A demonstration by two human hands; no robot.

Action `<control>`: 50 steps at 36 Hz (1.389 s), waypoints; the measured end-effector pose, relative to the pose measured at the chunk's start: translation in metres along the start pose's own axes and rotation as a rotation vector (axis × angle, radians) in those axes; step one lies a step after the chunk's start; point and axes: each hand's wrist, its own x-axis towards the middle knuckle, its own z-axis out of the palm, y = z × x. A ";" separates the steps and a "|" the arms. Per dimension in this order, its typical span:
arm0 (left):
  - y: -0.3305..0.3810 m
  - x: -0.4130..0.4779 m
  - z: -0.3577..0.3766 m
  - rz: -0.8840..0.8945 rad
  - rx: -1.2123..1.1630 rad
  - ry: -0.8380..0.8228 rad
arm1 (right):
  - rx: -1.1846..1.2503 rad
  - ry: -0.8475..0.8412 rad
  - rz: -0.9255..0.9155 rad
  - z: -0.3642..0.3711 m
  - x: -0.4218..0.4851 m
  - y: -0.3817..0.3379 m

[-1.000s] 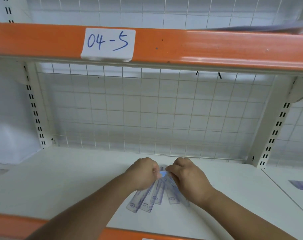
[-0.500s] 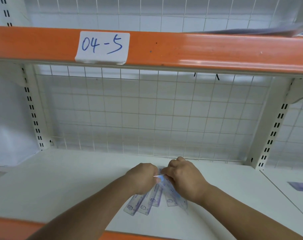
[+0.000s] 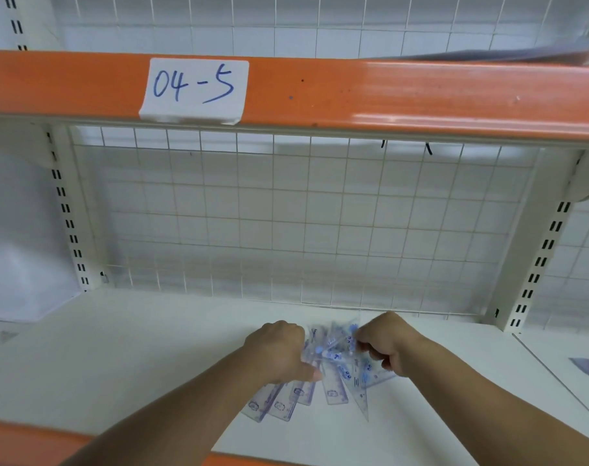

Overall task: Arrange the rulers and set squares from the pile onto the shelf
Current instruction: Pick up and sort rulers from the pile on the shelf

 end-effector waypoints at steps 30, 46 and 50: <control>-0.014 0.007 0.006 -0.024 -0.022 0.159 | -0.950 -0.051 -0.814 0.007 -0.026 0.009; -0.012 0.001 0.006 0.039 0.024 0.132 | -0.994 0.088 -0.774 -0.008 -0.035 0.028; -0.009 0.001 0.009 0.075 0.043 0.133 | -1.018 0.122 -0.692 -0.021 -0.044 0.037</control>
